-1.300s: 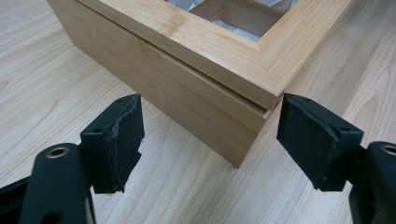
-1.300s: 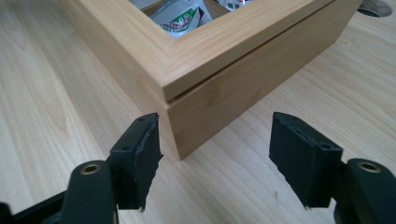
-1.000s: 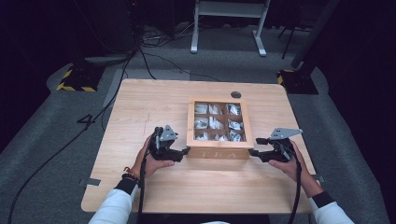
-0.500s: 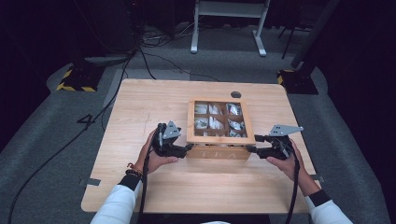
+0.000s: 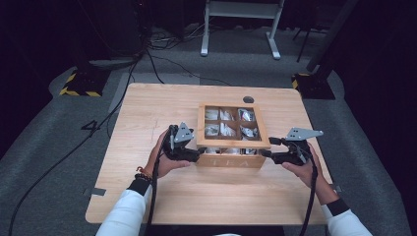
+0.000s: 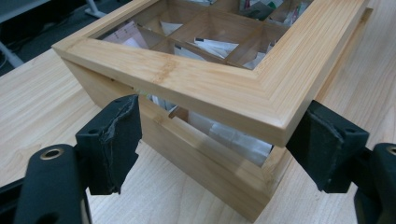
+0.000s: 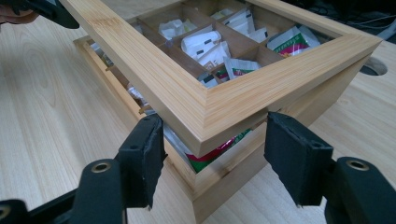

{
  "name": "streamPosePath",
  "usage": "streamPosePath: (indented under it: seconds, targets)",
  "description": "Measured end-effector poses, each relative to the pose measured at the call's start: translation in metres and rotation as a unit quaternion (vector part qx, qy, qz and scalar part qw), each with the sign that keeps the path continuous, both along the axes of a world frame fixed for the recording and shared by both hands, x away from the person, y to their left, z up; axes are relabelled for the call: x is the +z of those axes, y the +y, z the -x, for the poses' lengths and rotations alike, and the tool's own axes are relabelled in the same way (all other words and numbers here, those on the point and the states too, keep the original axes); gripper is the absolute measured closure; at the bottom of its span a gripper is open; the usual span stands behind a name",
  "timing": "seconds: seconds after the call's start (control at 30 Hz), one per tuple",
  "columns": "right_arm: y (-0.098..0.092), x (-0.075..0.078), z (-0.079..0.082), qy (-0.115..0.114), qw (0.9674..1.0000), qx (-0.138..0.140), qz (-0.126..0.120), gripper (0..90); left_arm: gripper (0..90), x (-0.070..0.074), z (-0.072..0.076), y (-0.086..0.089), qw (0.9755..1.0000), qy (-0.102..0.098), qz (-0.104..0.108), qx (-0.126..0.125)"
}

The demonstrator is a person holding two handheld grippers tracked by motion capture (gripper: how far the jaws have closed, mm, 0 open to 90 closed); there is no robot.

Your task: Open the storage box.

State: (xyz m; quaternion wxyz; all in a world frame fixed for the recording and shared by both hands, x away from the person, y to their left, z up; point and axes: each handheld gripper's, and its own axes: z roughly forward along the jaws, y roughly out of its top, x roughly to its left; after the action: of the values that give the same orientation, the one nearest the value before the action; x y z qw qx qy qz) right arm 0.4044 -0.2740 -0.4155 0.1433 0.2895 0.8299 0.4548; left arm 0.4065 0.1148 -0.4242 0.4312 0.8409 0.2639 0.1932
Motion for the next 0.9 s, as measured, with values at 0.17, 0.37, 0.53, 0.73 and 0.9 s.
streamPosePath:
  seconds: [0.17,0.37,0.53,0.73,0.9]
  targets:
    - [-0.002,0.003,0.001,-0.007,0.9999,-0.005,-0.012,39.3,21.1,0.005,-0.001,-0.003,0.9998,-0.02,-0.008,-0.006]
    - [-0.013,0.006,0.005,-0.012,0.9997,-0.014,-0.014,38.3,21.1,0.011,-0.004,-0.002,0.9996,-0.026,-0.004,-0.011]
    - [-0.025,0.002,0.009,-0.01,0.9998,-0.016,-0.007,36.4,21.8,0.021,-0.006,-0.002,0.9992,-0.039,0.009,-0.006]
    - [-0.036,-0.016,0.019,-0.004,0.9995,-0.01,0.029,33.9,22.3,0.029,-0.009,-0.002,0.9989,-0.043,0.016,-0.004]
    - [-0.046,-0.038,0.025,0.007,0.9973,-0.023,0.07,33.8,27.6,0.037,-0.012,-0.001,0.9986,-0.046,0.027,-0.005]
